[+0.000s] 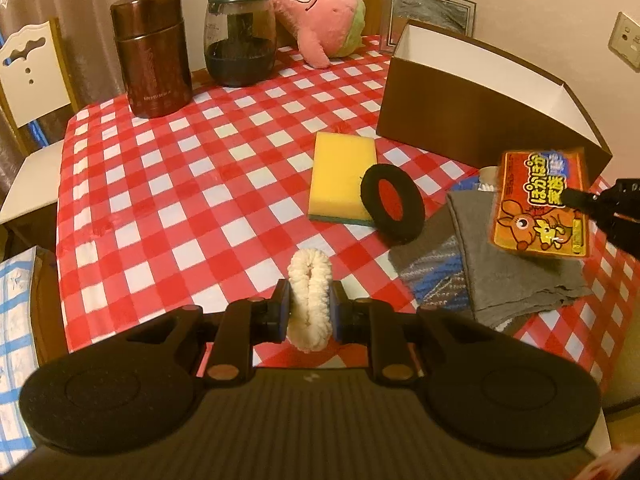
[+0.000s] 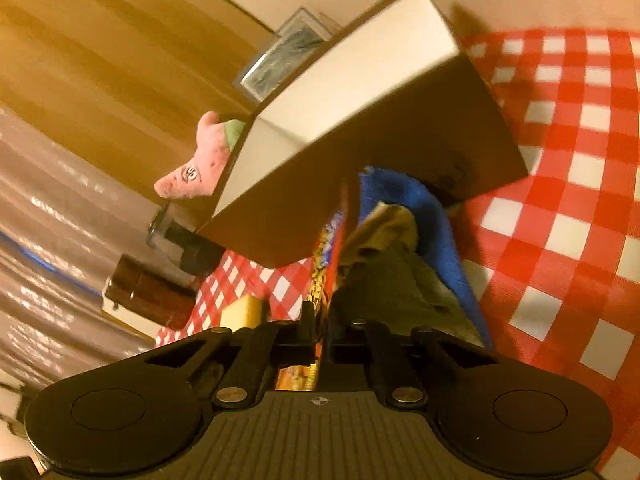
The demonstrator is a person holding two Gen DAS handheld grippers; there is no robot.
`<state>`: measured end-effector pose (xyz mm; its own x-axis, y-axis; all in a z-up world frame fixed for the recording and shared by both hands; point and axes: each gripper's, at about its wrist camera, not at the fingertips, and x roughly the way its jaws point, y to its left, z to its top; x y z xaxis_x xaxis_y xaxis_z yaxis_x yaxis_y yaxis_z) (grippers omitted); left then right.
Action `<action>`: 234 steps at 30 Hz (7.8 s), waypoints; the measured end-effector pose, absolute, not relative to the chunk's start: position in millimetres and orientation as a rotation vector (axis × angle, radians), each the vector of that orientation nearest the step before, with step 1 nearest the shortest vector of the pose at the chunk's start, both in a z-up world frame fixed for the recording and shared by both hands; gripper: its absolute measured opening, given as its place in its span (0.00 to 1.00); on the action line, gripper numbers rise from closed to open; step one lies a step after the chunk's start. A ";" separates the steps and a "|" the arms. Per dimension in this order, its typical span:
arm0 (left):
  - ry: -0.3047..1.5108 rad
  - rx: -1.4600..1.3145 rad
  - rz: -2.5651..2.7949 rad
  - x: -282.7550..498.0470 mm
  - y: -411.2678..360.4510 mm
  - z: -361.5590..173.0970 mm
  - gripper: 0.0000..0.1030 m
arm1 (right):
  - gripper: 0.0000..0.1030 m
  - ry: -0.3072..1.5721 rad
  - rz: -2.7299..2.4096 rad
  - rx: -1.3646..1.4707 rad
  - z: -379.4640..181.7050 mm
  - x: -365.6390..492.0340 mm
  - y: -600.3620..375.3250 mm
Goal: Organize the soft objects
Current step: 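Lift the cream ring with the left tool while the right tool grasps the orange packet, then carry both items over the brown box and open both tools to drop them, then withdraw both tools from the box back toward the grey cloth, then grasp the grey cloth with the right tool and lift it, then grasp the black-and-red ring with the left tool while the right tool holds the grey cloth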
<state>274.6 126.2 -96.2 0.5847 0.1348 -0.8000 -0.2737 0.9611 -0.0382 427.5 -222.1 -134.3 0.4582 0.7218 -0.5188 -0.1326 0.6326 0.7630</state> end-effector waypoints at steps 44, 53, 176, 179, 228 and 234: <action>0.805 -0.023 -0.011 563.3 -6.1 -30.2 0.18 | 0.02 0.787 0.606 0.506 -23.3 594.3 -231.5; 0.864 -0.004 -0.017 598.5 -14.6 -49.4 0.19 | 0.02 0.867 0.596 0.525 -55.6 624.1 -223.1; 1.102 -0.251 0.181 287.7 72.0 -96.5 0.49 | 0.44 0.652 0.955 -0.725 -173.6 317.6 -103.9; 1.100 -0.250 0.181 288.8 72.6 -96.7 0.49 | 0.27 0.676 0.951 -0.662 -166.6 324.6 -107.8; 1.006 -0.358 0.187 371.1 88.8 -124.7 0.48 | 0.07 0.836 0.654 0.253 -48.9 442.5 -248.8; 1.018 -0.475 0.219 388.0 109.2 -143.8 0.42 | 0.07 0.848 0.634 0.254 -53.8 451.4 -250.1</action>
